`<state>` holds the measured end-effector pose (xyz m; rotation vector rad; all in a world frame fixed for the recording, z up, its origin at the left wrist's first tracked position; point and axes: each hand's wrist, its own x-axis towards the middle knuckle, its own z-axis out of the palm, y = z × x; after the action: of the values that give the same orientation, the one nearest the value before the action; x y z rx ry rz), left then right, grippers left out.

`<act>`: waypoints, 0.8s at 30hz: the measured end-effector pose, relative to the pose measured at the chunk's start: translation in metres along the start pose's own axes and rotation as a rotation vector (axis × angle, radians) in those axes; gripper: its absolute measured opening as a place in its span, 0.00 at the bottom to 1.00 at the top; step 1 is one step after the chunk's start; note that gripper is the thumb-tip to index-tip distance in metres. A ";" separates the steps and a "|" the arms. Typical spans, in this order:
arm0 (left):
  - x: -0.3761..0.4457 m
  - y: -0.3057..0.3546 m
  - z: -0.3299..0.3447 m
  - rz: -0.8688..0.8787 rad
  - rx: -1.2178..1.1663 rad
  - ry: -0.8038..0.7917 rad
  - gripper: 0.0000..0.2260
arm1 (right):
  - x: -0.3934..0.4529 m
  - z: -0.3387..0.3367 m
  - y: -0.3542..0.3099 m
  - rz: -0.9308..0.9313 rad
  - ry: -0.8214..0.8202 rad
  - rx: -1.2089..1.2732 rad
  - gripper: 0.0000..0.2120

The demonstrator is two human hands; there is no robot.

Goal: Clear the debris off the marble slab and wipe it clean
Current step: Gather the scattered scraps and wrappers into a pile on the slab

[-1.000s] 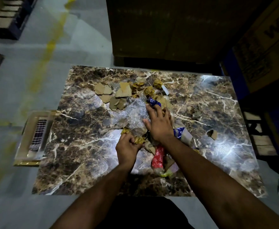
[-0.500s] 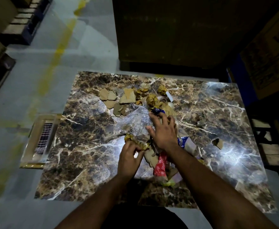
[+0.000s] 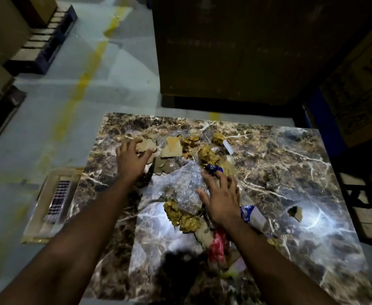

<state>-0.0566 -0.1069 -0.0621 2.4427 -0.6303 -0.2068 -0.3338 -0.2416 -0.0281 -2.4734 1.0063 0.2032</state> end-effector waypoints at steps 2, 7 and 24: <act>0.045 0.000 0.010 -0.016 -0.042 -0.114 0.23 | 0.003 0.000 0.001 0.016 -0.005 -0.010 0.28; 0.096 0.013 0.042 0.040 -0.088 -0.367 0.25 | 0.009 0.007 0.004 0.039 0.014 -0.059 0.28; -0.042 0.072 0.048 -0.101 -0.855 -0.556 0.10 | 0.010 0.007 -0.002 0.025 0.024 -0.104 0.25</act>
<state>-0.1350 -0.1623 -0.0587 1.5716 -0.4937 -0.9962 -0.3252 -0.2431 -0.0360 -2.5634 1.0618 0.2397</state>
